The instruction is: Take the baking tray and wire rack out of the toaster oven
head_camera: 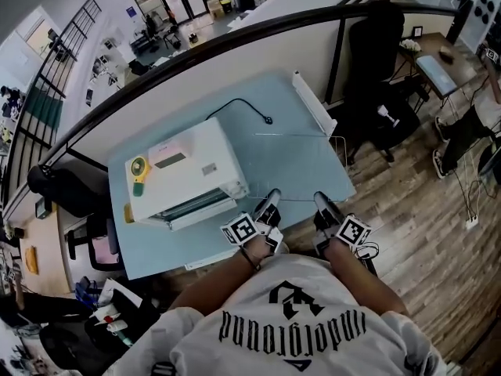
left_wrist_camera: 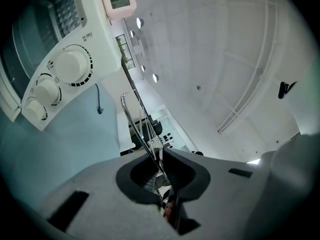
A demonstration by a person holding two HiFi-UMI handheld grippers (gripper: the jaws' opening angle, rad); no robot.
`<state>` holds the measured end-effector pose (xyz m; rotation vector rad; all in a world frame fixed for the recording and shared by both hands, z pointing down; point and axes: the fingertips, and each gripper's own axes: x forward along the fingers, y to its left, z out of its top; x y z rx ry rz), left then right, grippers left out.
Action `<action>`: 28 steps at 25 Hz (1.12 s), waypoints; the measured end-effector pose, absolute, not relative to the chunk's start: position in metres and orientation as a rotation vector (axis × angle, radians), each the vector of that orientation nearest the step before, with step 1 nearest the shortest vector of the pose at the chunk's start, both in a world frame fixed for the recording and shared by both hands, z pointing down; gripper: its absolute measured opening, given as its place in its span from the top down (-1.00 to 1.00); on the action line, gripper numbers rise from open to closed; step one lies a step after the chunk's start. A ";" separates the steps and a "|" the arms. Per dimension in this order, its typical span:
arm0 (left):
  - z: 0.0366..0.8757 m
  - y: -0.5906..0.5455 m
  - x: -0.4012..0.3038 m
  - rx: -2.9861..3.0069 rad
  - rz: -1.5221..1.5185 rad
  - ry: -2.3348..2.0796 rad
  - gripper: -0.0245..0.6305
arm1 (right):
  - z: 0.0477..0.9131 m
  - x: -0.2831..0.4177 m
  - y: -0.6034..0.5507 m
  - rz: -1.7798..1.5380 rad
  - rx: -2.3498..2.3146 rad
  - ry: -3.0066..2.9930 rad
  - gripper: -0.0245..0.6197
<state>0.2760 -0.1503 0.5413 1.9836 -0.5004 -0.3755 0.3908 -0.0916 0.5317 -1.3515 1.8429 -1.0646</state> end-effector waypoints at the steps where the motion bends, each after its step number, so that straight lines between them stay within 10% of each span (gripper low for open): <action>1: 0.542 -0.152 0.275 1.979 -0.380 -0.506 0.84 | 0.534 0.391 -0.093 -1.075 -1.356 1.844 0.81; 28: 0.545 -0.203 0.329 1.884 -0.595 -0.889 0.83 | 0.540 0.459 -0.191 -1.266 -1.053 2.178 0.79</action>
